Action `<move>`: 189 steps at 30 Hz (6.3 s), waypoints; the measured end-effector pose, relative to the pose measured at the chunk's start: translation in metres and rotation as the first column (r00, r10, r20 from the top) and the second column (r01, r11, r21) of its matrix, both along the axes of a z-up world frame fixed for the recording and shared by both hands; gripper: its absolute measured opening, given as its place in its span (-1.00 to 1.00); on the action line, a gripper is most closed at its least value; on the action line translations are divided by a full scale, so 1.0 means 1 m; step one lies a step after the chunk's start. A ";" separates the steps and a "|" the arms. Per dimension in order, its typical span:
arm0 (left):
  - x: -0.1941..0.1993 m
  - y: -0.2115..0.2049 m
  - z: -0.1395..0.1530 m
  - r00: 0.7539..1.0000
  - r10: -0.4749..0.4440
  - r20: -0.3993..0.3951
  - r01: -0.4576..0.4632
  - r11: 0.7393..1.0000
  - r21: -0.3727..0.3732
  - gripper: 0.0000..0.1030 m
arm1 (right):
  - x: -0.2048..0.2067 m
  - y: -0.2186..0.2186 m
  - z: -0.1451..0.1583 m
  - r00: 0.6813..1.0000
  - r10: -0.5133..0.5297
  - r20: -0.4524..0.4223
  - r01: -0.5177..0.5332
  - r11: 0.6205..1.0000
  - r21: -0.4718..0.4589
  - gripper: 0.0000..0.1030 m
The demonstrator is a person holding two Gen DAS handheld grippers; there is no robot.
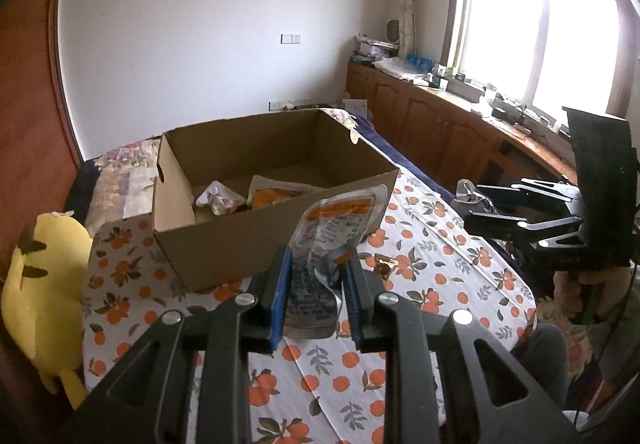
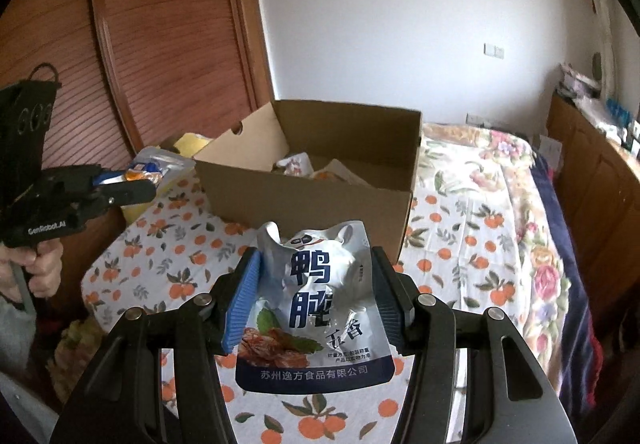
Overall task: Organize snacks
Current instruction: 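Lift both held packs and carry them over the cardboard box, then open both tools to drop the packs into the box, then lower the left tool onto the teal pack while the right tool approaches the brown wrapper, then close the left tool on the teal pack while the right tool grasps the brown wrapper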
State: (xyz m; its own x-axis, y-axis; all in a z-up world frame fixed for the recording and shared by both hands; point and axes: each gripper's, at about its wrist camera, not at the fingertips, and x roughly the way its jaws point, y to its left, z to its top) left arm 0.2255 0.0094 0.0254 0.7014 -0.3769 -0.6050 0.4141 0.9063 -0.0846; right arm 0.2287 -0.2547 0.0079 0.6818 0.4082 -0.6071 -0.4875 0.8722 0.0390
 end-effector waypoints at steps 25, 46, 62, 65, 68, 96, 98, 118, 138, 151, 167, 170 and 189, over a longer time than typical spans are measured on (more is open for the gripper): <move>0.099 0.001 0.019 0.993 0.013 0.114 -0.007 0.999 -0.050 -0.55 | 0.100 0.015 0.044 0.992 0.026 0.124 -0.034 0.997 0.065 0.08; 0.190 0.003 -0.061 0.996 0.030 -0.085 -0.032 0.999 -0.012 -0.54 | 0.209 0.071 -0.055 0.992 0.047 -0.115 -0.049 0.999 -0.013 0.09; 0.157 0.004 -0.052 0.995 0.057 -0.077 -0.058 0.998 -0.021 -0.53 | 0.210 0.070 -0.065 0.988 -0.010 -0.154 0.001 0.998 -0.059 0.10; 0.149 0.005 -0.052 0.996 0.061 -0.070 -0.061 0.998 -0.009 -0.52 | 0.212 0.073 -0.065 0.987 -0.022 -0.159 0.013 0.998 -0.061 0.10; 0.143 0.008 -0.049 0.996 0.061 -0.067 -0.062 0.998 -0.013 -0.51 | 0.215 0.077 -0.067 0.985 -0.024 -0.171 0.013 0.998 -0.064 0.12; 0.069 -0.013 -0.062 0.996 0.075 -0.038 -0.076 0.997 -0.008 -0.38 | 0.070 0.007 -0.025 0.998 -0.061 0.004 0.060 0.994 0.086 0.20; 0.064 -0.012 -0.070 0.995 0.081 -0.058 -0.082 0.996 -0.024 -0.38 | 0.059 0.003 -0.032 0.997 -0.075 0.008 0.074 0.994 0.082 0.24; 0.050 -0.030 -0.138 0.968 0.134 -0.215 -0.140 0.990 -0.012 -0.38 | 0.031 -0.013 -0.130 0.975 -0.155 -0.157 0.165 0.985 0.049 0.38; 0.062 -0.035 -0.161 0.943 0.253 -0.216 -0.239 0.967 0.091 -0.27 | 0.036 -0.018 -0.142 0.964 -0.161 -0.211 0.181 0.980 0.082 0.37; 0.069 -0.047 -0.168 0.939 0.285 -0.191 -0.256 0.953 0.163 -0.19 | 0.037 -0.018 -0.144 0.964 -0.151 -0.217 0.173 0.981 0.085 0.37; 0.047 -0.043 -0.157 0.957 0.184 -0.222 -0.179 0.983 0.045 -0.56 | 0.036 -0.013 -0.145 0.965 -0.141 -0.221 0.159 0.985 0.066 0.36; 0.043 -0.040 -0.156 0.958 0.173 -0.228 -0.172 0.985 0.025 -0.55 | 0.037 -0.011 -0.145 0.965 -0.140 -0.222 0.157 0.986 0.058 0.34; 0.032 -0.019 -0.157 0.962 0.122 -0.243 -0.134 0.990 -0.032 -0.55 | 0.073 0.022 -0.144 0.950 -0.101 -0.296 0.113 0.993 0.023 0.04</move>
